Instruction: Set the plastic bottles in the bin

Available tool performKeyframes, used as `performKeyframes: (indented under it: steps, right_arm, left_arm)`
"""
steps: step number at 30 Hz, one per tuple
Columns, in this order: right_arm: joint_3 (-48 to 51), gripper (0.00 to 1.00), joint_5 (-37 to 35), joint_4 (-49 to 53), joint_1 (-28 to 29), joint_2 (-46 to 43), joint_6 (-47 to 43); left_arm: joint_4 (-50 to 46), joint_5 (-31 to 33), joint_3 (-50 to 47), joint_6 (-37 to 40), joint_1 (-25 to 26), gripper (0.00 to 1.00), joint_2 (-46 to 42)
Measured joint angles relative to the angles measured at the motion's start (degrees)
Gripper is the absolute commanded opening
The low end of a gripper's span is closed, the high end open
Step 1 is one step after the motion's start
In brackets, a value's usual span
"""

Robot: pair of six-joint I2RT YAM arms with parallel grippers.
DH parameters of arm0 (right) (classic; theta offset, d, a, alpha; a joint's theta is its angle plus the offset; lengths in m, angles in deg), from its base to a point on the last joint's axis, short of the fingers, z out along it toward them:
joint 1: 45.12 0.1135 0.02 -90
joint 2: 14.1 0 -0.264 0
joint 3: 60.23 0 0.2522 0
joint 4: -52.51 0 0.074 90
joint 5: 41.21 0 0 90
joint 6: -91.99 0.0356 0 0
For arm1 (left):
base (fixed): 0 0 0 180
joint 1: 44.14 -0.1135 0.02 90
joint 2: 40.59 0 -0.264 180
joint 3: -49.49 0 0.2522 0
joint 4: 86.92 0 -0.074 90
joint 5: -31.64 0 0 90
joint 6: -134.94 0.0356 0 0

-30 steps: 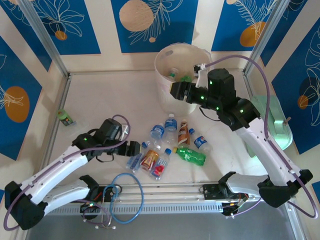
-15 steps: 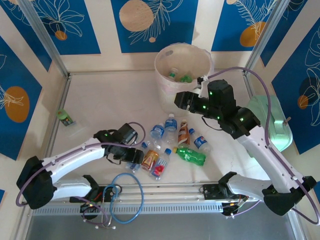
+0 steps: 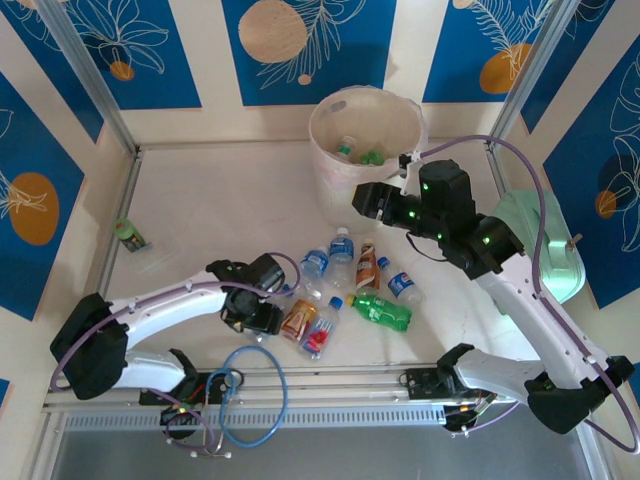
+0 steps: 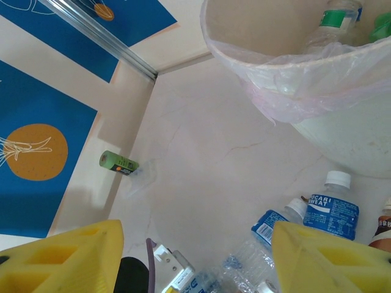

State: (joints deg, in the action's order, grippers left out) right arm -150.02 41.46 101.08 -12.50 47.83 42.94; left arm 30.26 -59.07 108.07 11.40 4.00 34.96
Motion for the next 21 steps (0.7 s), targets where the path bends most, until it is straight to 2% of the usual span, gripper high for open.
performKeyframes:
  steps: [8,14,21]
  right_arm:
    - [0.04,0.66,0.00,0.00,-0.02,0.00,0.24]
    - [0.04,0.66,0.02,0.17,-0.07,0.00,0.44]
    - [0.04,0.66,0.00,0.87,-0.07,0.00,0.44]
  left_arm:
    - [-0.42,1.73,0.02,-0.09,0.00,0.71,0.72]
    - [2.34,1.66,0.13,-0.07,0.00,0.71,4.61]
    - [3.63,2.16,0.66,-0.15,0.00,0.58,5.09]
